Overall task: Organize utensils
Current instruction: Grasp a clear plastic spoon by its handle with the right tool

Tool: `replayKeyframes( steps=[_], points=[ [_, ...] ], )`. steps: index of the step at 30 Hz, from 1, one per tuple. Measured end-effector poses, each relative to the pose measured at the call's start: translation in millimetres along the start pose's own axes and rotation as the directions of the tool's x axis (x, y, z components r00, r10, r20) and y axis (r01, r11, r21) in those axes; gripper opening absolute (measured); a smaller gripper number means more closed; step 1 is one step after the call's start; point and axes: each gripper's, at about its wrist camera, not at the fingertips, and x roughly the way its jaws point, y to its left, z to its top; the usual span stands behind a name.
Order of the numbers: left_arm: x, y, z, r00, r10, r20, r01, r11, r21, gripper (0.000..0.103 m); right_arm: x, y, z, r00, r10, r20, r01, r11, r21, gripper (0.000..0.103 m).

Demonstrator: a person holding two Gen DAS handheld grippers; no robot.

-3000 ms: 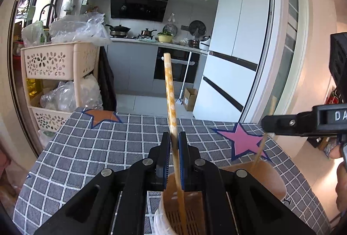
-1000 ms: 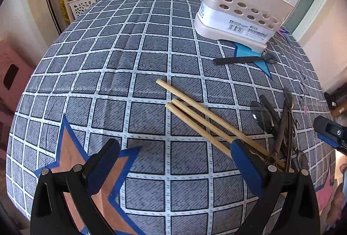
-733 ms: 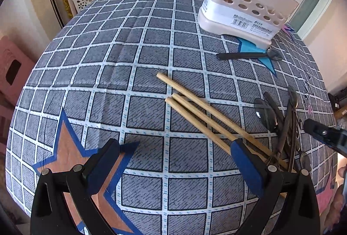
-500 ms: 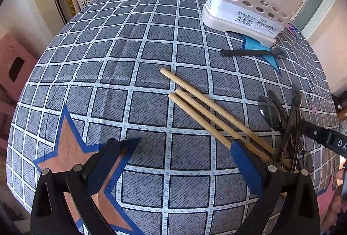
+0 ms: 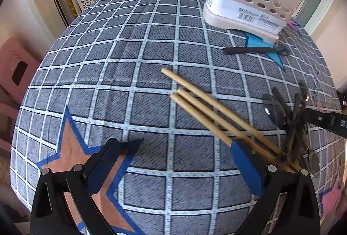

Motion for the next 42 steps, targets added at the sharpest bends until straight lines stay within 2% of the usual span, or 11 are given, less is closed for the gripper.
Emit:
replayKeyframes(
  steps=[10,19,21,23,31,33,34,35,36,38,42],
  points=[
    [2,8,3,0.999,0.018,-0.035,-0.02,0.998,-0.065,0.103,-3,-33,-2,0.998,0.054,-0.031,-0.05,0.993,0.105,0.028],
    [5,8,7,0.997,0.042,-0.072,-0.05,0.992,-0.118,0.103,10,4,15,0.994,-0.086,-0.069,0.086,0.996,-0.003,0.046],
    [5,7,7,0.995,0.054,-0.083,-0.064,0.989,-0.133,0.103,10,6,13,0.995,-0.072,-0.062,0.07,0.997,-0.033,0.041],
    [5,5,5,0.993,0.061,-0.097,-0.076,0.986,-0.15,0.103,7,7,13,0.998,-0.039,-0.058,0.038,0.999,-0.028,0.004],
    [9,0,8,0.98,0.085,-0.178,-0.123,0.97,-0.211,0.103,-10,-28,14,0.996,0.067,-0.061,-0.066,0.998,0.011,0.003],
    [8,4,7,0.979,0.078,-0.189,-0.122,0.964,-0.235,0.103,-11,-35,15,0.992,0.097,-0.078,-0.093,0.994,0.053,0.008],
    [10,4,8,0.977,0.08,-0.199,-0.13,0.96,-0.249,0.103,-11,-38,17,0.989,0.119,-0.084,-0.113,0.991,0.072,0.024],
    [10,2,10,0.977,0.072,-0.202,-0.124,0.958,-0.259,0.103,-12,-37,19,0.989,0.127,-0.082,-0.12,0.989,0.082,0.05],
    [11,4,10,0.977,0.065,-0.203,-0.119,0.957,-0.265,0.103,-16,-42,18,0.99,0.117,-0.075,-0.112,0.991,0.078,0.057],
    [10,5,10,0.977,0.056,-0.205,-0.112,0.956,-0.271,0.103,-18,-39,19,0.996,0.051,-0.074,-0.047,0.997,0.062,0.058],
    [6,5,7,0.978,0.05,-0.201,-0.104,0.957,-0.271,0.103,-6,-32,23,0.991,0.057,-0.123,-0.045,0.995,0.093,0.047]
  ],
)
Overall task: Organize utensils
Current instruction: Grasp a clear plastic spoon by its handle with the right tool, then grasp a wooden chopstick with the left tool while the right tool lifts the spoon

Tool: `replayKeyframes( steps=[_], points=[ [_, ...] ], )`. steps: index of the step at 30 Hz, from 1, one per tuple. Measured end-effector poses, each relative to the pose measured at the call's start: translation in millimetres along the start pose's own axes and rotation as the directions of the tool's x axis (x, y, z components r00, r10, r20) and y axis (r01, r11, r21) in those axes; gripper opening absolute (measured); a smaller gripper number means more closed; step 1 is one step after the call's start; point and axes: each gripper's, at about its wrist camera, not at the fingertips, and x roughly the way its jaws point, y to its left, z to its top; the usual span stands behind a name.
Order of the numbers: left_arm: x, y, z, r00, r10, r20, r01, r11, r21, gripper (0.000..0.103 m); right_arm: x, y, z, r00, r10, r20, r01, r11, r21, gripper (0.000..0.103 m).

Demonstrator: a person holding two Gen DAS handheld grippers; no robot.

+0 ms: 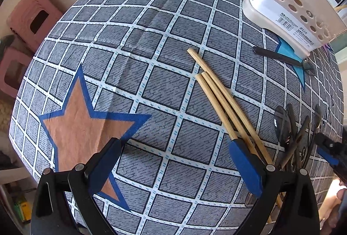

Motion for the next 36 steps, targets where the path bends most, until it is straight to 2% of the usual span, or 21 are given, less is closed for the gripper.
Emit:
replayKeyframes(
  steps=[2,4,5,6,7,12,23,26,31,34,36],
  points=[
    [-2,2,-2,1.0,-0.003,0.0,0.003,1.0,-0.001,0.103,6,9,1,1.0,-0.031,-0.002,0.031,0.999,-0.021,0.043],
    [-3,4,-3,1.0,-0.002,-0.002,0.002,1.0,-0.002,0.103,9,23,1,0.995,-0.1,0.014,0.101,0.992,-0.07,0.036],
    [-4,5,-2,1.0,0.001,-0.003,-0.001,1.0,-0.003,0.103,10,28,0,0.99,-0.142,0.025,0.144,0.984,-0.104,0.025],
    [-3,4,-1,1.0,0.002,-0.004,-0.002,1.0,-0.005,0.103,12,34,-2,0.983,-0.177,0.041,0.181,0.973,-0.142,0.017],
    [-2,4,0,1.0,0.004,-0.005,-0.004,1.0,-0.008,0.103,11,36,-5,0.983,-0.175,0.055,0.182,0.968,-0.173,0.013],
    [-2,-6,-2,1.0,-0.008,-0.001,0.008,0.999,-0.036,0.103,9,32,-14,0.989,-0.121,0.088,0.136,0.972,-0.19,0.013],
    [0,-16,-1,0.999,0.046,0.019,-0.045,0.998,-0.039,0.103,-22,-37,-38,0.993,-0.059,0.104,0.078,0.979,-0.19,0.013],
    [-1,-17,-1,0.998,0.059,0.012,-0.059,0.998,-0.036,0.103,-28,-34,-38,0.993,-0.059,0.107,0.079,0.979,-0.19,0.013],
    [1,-19,-5,0.997,0.076,0.0,-0.076,0.996,-0.039,0.103,-13,-3,-29,0.989,-0.094,0.116,0.118,0.969,-0.218,0.013],
    [4,-24,-4,0.997,0.07,-0.019,-0.071,0.997,-0.014,0.103,-4,14,-26,0.987,-0.1,0.125,0.128,0.963,-0.237,0.013],
    [0,-28,-3,0.998,0.059,0.004,-0.059,0.998,0.026,0.103,-3,20,-29,0.987,-0.088,0.133,0.118,0.964,-0.238,0.013]
  ],
)
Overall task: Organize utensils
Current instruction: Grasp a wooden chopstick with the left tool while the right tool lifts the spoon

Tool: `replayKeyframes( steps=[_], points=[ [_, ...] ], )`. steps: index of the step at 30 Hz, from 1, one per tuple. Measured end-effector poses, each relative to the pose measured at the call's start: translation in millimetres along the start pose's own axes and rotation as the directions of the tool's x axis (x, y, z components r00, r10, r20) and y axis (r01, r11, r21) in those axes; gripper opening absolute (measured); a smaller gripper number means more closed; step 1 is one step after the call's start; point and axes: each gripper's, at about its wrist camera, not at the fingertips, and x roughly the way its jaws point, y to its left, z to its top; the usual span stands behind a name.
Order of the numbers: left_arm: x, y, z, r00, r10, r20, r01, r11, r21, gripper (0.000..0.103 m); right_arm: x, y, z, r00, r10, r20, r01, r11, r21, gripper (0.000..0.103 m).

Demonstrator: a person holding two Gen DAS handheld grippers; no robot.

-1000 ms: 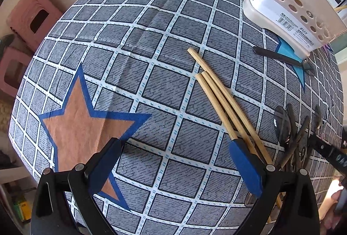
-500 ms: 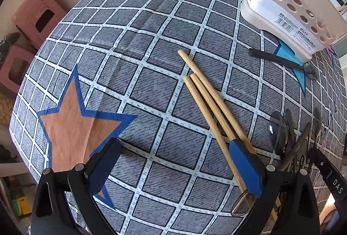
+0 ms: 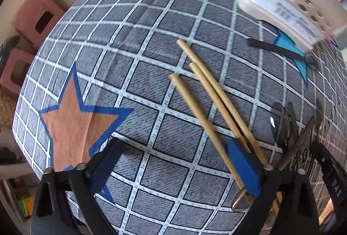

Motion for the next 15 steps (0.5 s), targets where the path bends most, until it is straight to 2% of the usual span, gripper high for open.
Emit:
replayKeyframes(
  steps=[1,2,4,6,8,10,13,15],
  points=[
    [-4,-4,7,1.0,-0.006,0.009,0.006,1.0,0.021,0.103,0,1,-1,1.0,0.005,0.005,-0.005,1.0,0.001,0.013],
    [-8,-10,5,0.999,-0.016,0.029,0.014,0.998,0.059,0.097,-2,2,-2,1.0,0.014,0.014,-0.014,1.0,0.004,0.013],
    [-14,-19,3,0.998,-0.034,0.056,0.027,0.993,0.114,0.073,-2,8,-1,0.999,0.029,0.034,-0.03,0.999,0.011,0.013],
    [-18,-25,1,0.996,-0.054,0.075,0.041,0.986,0.162,0.059,-6,9,-2,0.997,0.046,0.057,-0.047,0.999,0.014,0.013],
    [-20,-28,0,0.992,-0.085,0.09,0.066,0.978,0.2,0.054,-13,7,-7,0.995,0.06,0.079,-0.061,0.998,0.014,0.013],
    [-22,-30,0,0.987,-0.122,0.102,0.095,0.967,0.235,0.042,-19,7,-10,0.993,0.07,0.099,-0.071,0.997,0.01,0.013],
    [-23,-21,6,0.969,-0.225,0.1,0.192,0.945,0.266,0.039,-24,16,-12,0.988,0.086,0.125,-0.088,0.996,0.006,0.013],
    [-22,-14,9,0.958,-0.265,0.114,0.224,0.933,0.281,0.038,-24,19,-11,0.986,0.093,0.137,-0.094,0.996,0.006,0.013]
  ],
)
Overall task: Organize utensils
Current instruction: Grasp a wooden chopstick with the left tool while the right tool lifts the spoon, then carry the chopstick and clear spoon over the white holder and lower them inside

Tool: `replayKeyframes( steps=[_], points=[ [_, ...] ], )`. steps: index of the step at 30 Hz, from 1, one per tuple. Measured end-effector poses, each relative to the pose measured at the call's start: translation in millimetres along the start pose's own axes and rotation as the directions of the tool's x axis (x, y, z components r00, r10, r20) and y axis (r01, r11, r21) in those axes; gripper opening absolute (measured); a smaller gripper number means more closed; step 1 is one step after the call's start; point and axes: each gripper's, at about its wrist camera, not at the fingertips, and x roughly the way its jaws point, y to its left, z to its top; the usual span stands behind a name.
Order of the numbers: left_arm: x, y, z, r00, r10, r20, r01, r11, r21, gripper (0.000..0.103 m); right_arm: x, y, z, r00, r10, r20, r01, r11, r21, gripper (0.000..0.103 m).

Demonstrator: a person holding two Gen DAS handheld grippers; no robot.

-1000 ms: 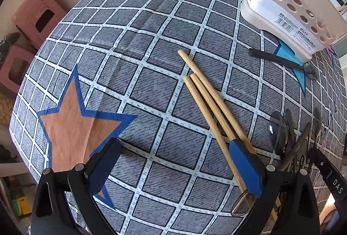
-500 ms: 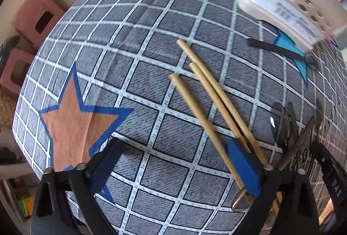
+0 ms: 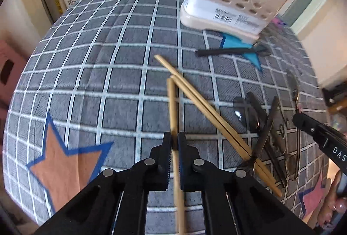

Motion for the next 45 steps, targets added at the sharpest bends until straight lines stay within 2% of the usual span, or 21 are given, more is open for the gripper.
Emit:
replayKeyframes(
  steps=[2,10,14,20,23,32,38,45],
  points=[
    [1,8,3,0.999,-0.042,0.018,0.042,0.999,0.013,0.038,-3,3,1,1.0,0.01,0.014,-0.01,1.0,0.002,0.013],
    [3,29,1,0.994,-0.1,0.043,0.097,0.993,0.07,0.038,-22,15,-1,0.992,0.059,0.107,-0.06,0.998,0.004,0.013],
    [-17,33,-12,0.985,-0.142,0.096,0.131,0.985,0.108,0.038,-37,20,0,0.983,0.089,0.161,-0.089,0.996,-0.009,0.013],
    [-18,39,-7,0.983,-0.158,0.096,0.147,0.983,0.108,0.038,-42,26,4,0.98,0.092,0.176,-0.091,0.996,-0.012,0.013],
    [-28,38,-7,0.976,-0.174,0.129,0.161,0.981,0.106,0.038,-44,27,8,0.977,0.103,0.189,-0.104,0.995,-0.003,0.013],
    [-81,32,1,0.931,-0.236,0.278,0.191,0.965,0.177,0.038,-76,33,19,0.941,0.156,0.299,-0.157,0.987,-0.023,0.013],
    [-112,35,8,0.901,-0.267,0.343,0.208,0.958,0.198,0.038,-98,39,29,0.915,0.172,0.364,-0.17,0.985,-0.038,0.013],
    [-136,37,19,0.872,-0.279,0.402,0.211,0.955,0.207,0.038,-112,46,41,0.899,0.181,0.4,-0.172,0.983,-0.059,0.013]
  ],
)
